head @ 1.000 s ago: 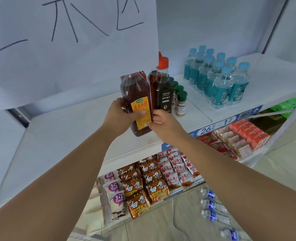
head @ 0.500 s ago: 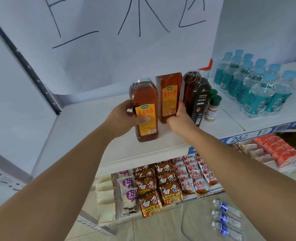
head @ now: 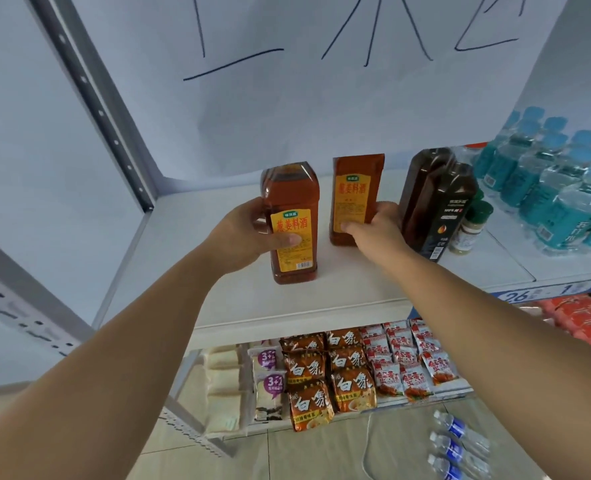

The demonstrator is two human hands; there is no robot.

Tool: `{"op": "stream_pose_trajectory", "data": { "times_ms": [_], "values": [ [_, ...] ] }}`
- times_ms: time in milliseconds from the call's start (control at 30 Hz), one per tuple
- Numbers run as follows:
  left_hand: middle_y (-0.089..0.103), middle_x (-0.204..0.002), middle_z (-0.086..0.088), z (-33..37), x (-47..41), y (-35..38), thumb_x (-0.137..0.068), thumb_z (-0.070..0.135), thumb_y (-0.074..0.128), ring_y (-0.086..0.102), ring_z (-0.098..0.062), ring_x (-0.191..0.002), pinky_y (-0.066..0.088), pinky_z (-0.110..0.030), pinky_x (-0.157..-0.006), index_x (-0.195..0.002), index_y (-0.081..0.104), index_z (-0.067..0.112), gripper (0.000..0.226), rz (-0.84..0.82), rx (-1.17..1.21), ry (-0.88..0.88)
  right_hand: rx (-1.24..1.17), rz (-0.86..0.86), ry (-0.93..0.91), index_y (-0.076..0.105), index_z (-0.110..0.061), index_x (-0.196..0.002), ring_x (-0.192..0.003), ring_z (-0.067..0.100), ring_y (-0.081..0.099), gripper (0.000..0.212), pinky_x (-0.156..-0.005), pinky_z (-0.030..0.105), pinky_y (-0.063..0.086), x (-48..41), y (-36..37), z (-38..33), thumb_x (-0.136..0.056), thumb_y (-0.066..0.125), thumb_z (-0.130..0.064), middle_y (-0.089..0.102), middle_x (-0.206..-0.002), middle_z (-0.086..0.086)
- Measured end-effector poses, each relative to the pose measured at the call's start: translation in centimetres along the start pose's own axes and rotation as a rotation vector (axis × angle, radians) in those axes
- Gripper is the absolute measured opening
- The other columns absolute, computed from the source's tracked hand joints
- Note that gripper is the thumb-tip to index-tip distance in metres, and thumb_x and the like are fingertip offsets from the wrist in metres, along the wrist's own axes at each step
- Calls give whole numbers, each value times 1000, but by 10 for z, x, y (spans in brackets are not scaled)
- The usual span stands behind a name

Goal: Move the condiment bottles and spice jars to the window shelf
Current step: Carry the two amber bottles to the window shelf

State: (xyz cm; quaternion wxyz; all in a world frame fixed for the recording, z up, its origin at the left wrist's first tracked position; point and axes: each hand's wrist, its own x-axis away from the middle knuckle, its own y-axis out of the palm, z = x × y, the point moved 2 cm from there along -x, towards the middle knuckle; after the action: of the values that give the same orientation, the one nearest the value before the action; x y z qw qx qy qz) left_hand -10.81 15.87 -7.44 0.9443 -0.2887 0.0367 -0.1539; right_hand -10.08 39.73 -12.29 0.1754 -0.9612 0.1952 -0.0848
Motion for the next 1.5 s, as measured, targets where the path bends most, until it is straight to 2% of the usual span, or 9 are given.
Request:
{"op": "stream_pose_trajectory", "data": {
  "times_ms": [200, 333, 400, 700, 833, 900, 1000, 1267, 1500],
  "values": [
    [72, -123, 10, -8, 9, -14, -79, 39, 85, 68, -15, -113, 54, -41, -102, -134, 62, 27, 61, 14, 6, -17, -53, -34, 12, 30, -21, -133, -110, 14, 53, 66, -90, 31, 41, -10, 10, -12, -90, 79, -25, 52, -121, -5],
    [71, -124, 10, -15, 18, -26, -78, 36, 86, 69, -15, -111, 55, -46, -103, -134, 62, 26, 61, 60, 41, -47, -1, -119, -98, 44, -22, -141, -109, 10, 55, 78, -89, 29, 45, -11, 18, -17, -78, 89, -30, 57, -120, -11],
    [71, -124, 10, -18, 26, -30, -79, 34, 87, 70, -17, -109, 55, -47, -101, -134, 62, 26, 61, 83, 60, -57, 32, -143, -155, 52, -23, -136, -109, 11, 59, 73, -90, 30, 47, -9, 23, -19, -75, 91, -34, 62, -119, -12],
    [72, -121, 8, -25, 78, -41, -77, 27, 89, 72, -22, -108, 58, -53, -96, -129, 65, 26, 58, 228, 125, -133, 97, -296, -316, 59, -23, -130, -111, 13, 64, 64, -89, 29, 46, 27, 46, -28, -76, 90, -35, 70, -128, -5],
    [73, -117, 10, -25, 117, -48, -78, 25, 87, 74, -16, -100, 62, -44, -89, -123, 66, 26, 49, 319, 143, -186, 115, -413, -381, 60, -23, -130, -104, 9, 62, 63, -86, 27, 46, 48, 51, -32, -76, 89, -35, 69, -129, -5],
    [74, -111, 12, -25, 139, -51, -78, 23, 87, 76, -13, -93, 64, -37, -82, -115, 68, 28, 42, 365, 164, -207, 119, -474, -409, 61, -22, -131, -108, 12, 64, 64, -90, 31, 49, 58, 55, -33, -75, 90, -36, 70, -130, -5],
    [76, -108, 12, -25, 174, -53, -78, 23, 87, 77, -9, -88, 63, -27, -72, -117, 69, 25, 43, 430, 166, -243, 122, -574, -441, 63, -24, -131, -112, 14, 67, 65, -99, 38, 53, 76, 68, -36, -74, 90, -38, 71, -128, -6],
    [77, -109, 7, -38, 259, -62, -77, 19, 87, 77, -10, -90, 61, -22, -64, -117, 69, 20, 44, 560, 192, -293, 102, -835, -545, 63, -25, -130, -109, 13, 70, 62, -101, 43, 56, 147, 114, -44, -75, 89, -40, 73, -122, -9],
    [77, -107, 11, -63, 337, -105, -78, 26, 85, 77, -9, -92, 61, -21, -64, -116, 69, 26, 41, 671, 188, -311, 101, -943, -591, 62, -25, -130, -110, 13, 70, 66, -101, 45, 56, 212, 164, -64, -73, 90, -41, 73, -122, -9]
  ]
}}
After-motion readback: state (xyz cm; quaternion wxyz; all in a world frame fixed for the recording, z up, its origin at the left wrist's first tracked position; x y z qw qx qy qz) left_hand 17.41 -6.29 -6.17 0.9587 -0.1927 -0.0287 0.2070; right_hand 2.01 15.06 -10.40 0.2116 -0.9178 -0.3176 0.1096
